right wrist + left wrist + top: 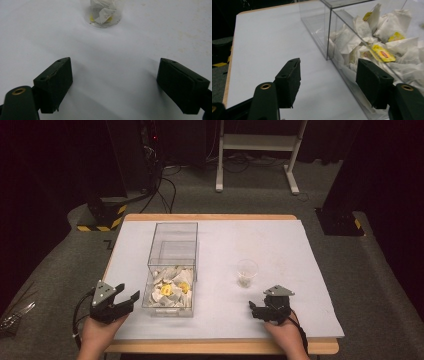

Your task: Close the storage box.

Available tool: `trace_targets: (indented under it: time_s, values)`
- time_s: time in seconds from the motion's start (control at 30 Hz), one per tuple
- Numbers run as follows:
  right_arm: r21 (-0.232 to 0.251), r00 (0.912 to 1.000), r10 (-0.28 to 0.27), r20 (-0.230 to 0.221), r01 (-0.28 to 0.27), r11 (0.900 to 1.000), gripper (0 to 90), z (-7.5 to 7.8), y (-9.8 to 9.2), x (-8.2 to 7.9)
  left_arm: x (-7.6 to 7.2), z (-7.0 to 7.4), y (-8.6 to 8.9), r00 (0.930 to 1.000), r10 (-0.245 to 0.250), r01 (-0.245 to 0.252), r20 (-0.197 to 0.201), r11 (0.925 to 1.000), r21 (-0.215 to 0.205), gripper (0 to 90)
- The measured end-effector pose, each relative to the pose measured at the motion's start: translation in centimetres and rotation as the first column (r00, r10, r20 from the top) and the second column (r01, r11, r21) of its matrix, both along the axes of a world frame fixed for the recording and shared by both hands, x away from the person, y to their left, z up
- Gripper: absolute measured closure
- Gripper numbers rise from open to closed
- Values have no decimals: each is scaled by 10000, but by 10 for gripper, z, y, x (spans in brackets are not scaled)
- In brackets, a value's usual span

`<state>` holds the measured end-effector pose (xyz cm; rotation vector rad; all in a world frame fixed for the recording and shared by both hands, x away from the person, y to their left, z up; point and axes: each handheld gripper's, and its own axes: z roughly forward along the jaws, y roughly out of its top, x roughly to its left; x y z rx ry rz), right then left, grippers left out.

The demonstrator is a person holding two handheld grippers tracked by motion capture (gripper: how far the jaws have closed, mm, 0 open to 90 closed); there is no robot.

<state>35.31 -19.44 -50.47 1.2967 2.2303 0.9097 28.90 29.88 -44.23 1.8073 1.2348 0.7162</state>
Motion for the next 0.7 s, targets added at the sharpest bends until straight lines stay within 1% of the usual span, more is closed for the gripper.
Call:
trace_targets:
  time_s: [0.13, 0.2, 0.37, 0.47, 0.5, 0.53, 0.63, 0.7]
  values:
    - [-10, 10000, -12, 1, 12, 10000, 134, 0, 0, 0, -7, 7, -3, 9996, -160, 165, 237, 9996, -222, 367]
    - [31, 10000, -30, -36, 30, 10000, 134, 0, 0, 0, -10, 9, -5, 9991, -282, 290, 322, 9992, -267, 365]
    - [26, 10000, -43, -61, 43, 10000, 132, 0, 0, 0, -19, 10, -11, 9982, -523, 532, 305, 9981, -310, 348]
    - [16, 10000, 10, -36, -10, 10000, 131, 0, 0, 0, -23, 11, -13, 9969, -723, 737, 299, 9960, -496, 344]
    - [39, 10000, 8, -55, -8, 10000, 131, 0, -1, 0, -24, 11, -14, 9964, -779, 798, 334, 9950, -601, 344]
    - [36, 10000, 16, -53, -16, 10000, 131, 0, -1, 0, -26, 12, -14, 9958, -833, 856, 388, 9945, -609, 344]
    - [45, 10000, -4, -70, 4, 10000, 131, 0, 0, 0, -29, 10, -16, 9948, -944, 974, 387, 9916, -849, 346]
    - [39, 10000, 7, -55, -6, 10000, 131, 0, 0, 0, -30, 8, -18, 9936, -1075, 1099, 345, 9908, -788, 346]
